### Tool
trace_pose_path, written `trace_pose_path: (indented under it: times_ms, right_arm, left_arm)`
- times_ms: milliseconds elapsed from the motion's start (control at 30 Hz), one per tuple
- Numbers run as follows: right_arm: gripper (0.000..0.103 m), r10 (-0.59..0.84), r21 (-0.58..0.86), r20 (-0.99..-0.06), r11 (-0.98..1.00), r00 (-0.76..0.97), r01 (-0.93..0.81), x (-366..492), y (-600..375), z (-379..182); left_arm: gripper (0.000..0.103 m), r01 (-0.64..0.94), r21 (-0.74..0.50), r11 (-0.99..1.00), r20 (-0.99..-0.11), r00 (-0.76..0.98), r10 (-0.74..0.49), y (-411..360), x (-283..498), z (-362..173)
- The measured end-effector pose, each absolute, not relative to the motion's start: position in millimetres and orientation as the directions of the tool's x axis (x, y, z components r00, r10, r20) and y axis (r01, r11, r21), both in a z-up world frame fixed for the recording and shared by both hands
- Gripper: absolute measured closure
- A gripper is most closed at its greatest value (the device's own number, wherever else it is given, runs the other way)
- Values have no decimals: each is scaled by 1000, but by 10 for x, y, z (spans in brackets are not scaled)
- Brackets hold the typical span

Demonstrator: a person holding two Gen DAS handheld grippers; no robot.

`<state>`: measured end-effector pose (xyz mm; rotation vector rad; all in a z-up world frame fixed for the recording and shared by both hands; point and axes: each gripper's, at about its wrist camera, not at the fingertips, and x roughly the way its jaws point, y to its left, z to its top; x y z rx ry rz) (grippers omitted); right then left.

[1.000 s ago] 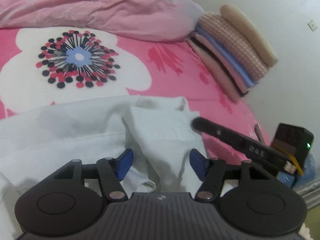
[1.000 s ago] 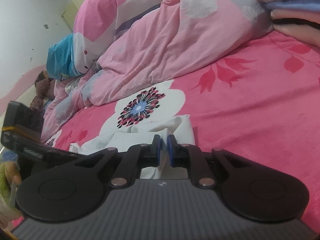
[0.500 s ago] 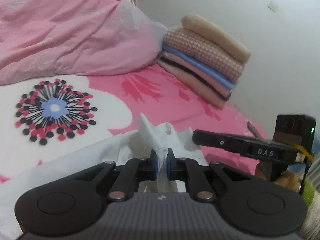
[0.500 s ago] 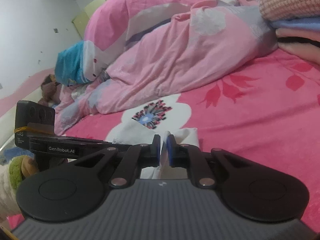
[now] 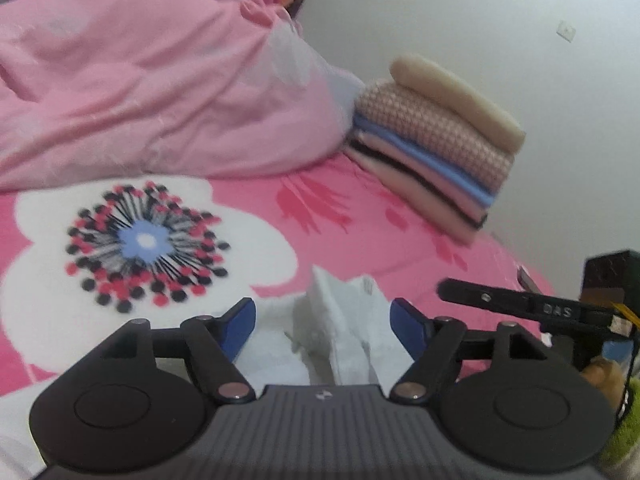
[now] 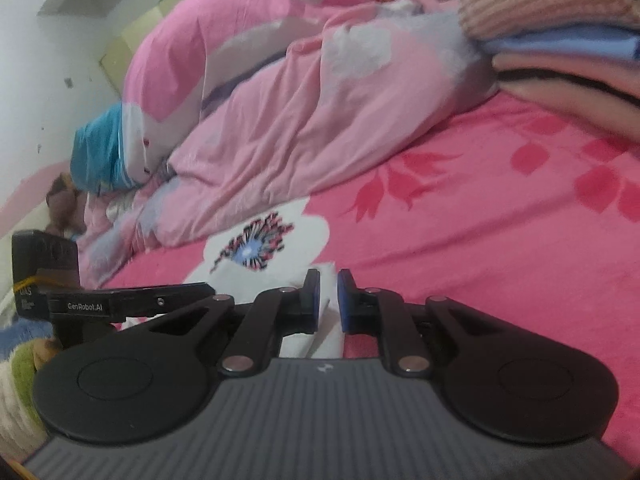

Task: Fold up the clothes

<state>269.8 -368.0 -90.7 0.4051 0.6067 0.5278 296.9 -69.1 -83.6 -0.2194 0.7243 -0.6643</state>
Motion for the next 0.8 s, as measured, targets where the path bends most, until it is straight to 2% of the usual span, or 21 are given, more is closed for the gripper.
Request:
trace_pose_path:
  times_ms: [100,167,300,533,600,667,800]
  right_arm:
    - [93,579,508,-423,789,697,-347,2580,-3742,-839]
    - [93,584,511,-422,785,694,-350,2493,-3780,-795]
    - [93,588,517,-423,782,689,-350,2217,-3898,-722]
    - [93,556,521,-439,798,706,-303,1522,-4228,-601]
    - [93,534,534,-446,803,719,-265,1283,-4326,-561]
    - [93,520,560,-443,797,731,-227,1037,-4429,-529]
    - [91,507,647,-412,748,757,-148,543,-4633,-535]
  left_arm:
    - [32,501,-359,787,-504,606,-616,-643,2849,-711]
    - [41,541,-332,773,-490,601,-631,-661,2755,-644]
    - [50,623,-322,713,-503,526,-686,-791,2625,-632]
    - [52,597,-254,761,-664,465,-585,-1116,2717,-1055]
    - [51,578,-279,767,-652,473,-593,-1088,2734,-1026]
    - [44,555,-310,772,-640,478,-601,-1037,2705,-925]
    - [38,531,-326,782,-599,524,-605,-831,2476,-596]
